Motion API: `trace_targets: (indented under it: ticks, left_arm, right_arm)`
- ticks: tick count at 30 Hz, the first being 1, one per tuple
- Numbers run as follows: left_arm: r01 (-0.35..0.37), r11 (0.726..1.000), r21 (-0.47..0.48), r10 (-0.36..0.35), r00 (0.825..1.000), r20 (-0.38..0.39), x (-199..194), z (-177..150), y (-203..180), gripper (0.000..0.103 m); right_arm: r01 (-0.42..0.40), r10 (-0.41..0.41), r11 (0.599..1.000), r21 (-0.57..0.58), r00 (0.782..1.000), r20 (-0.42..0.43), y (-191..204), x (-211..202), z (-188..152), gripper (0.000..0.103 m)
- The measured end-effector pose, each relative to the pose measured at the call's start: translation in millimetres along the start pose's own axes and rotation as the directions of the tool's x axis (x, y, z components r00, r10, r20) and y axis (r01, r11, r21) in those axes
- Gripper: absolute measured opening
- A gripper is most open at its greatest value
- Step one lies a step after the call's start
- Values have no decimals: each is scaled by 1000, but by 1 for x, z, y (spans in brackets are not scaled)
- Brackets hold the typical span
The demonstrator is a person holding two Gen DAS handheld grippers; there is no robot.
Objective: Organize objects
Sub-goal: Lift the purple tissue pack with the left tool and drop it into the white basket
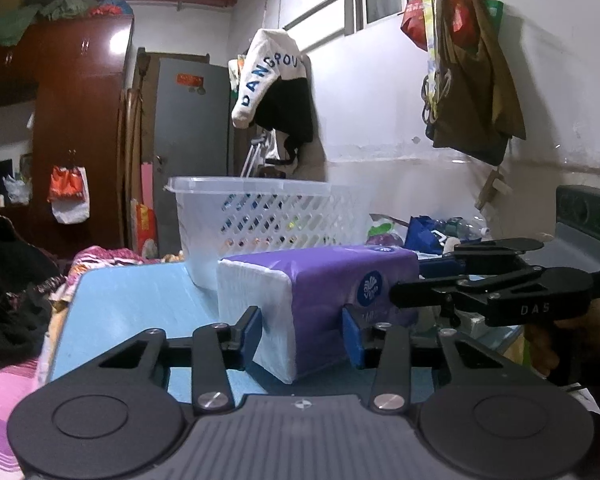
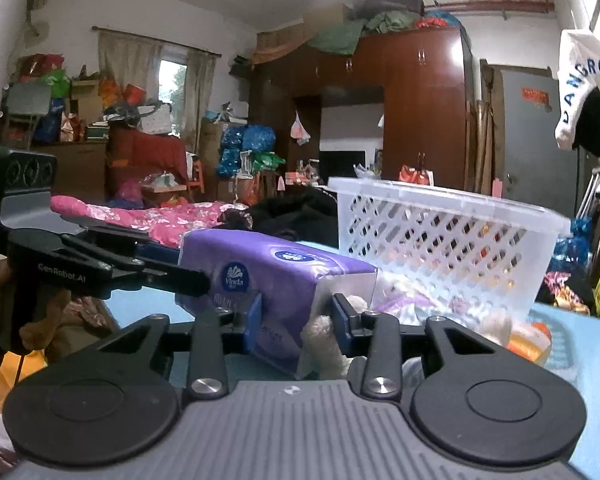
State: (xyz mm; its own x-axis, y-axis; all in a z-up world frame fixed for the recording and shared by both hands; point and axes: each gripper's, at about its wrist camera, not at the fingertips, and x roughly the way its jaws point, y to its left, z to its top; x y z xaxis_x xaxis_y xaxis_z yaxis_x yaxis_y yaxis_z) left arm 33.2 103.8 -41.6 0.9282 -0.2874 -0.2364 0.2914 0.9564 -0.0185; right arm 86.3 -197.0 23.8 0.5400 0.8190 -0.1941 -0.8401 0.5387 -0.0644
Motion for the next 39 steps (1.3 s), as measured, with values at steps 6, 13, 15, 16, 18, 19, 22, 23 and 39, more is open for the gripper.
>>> trace_targets:
  ticks: [6,13,15,16,18,19,22,23,39]
  left_arm:
    - [-31,999,22,31,999,21,-6,7,-1,47]
    - [-54,998,20,53,997,47,-12,10,0,46]
    - [-68,997,33,65,995,70,-16,17,-3,47]
    - [-71,997,36,68,994,83,-18,21,-4,47]
    - [-74,996,45,69,992,103,-19,31,-7,47]
    - [-74,996,51,68,992,111,-19,35,-8,47]
    - [-73,994,78,62,989,132,-13,52,-15,47]
    - [-69,994,83,57,989,139,-11,57,-16,47]
    - [-43,987,157,15,985,170,95,163,-25,47]
  right_arm:
    - [1,-2,999,-50,1000,-9,4,9,9,41]
    - [0,1,997,-81,1000,12,6,14,17,41]
    - [1,1,996,-87,1000,25,7,12,22,41]
    - [3,-1,996,-91,1000,30,6,11,25,41]
    - [9,-6,996,-88,999,37,2,9,28,41]
    - [14,-10,996,-87,999,38,-1,9,32,41]
    - [29,-25,996,-80,998,51,-11,5,43,41]
    - [35,-30,996,-78,998,59,-15,3,47,41]
    - [181,-178,980,-78,983,45,-93,41,113,41]
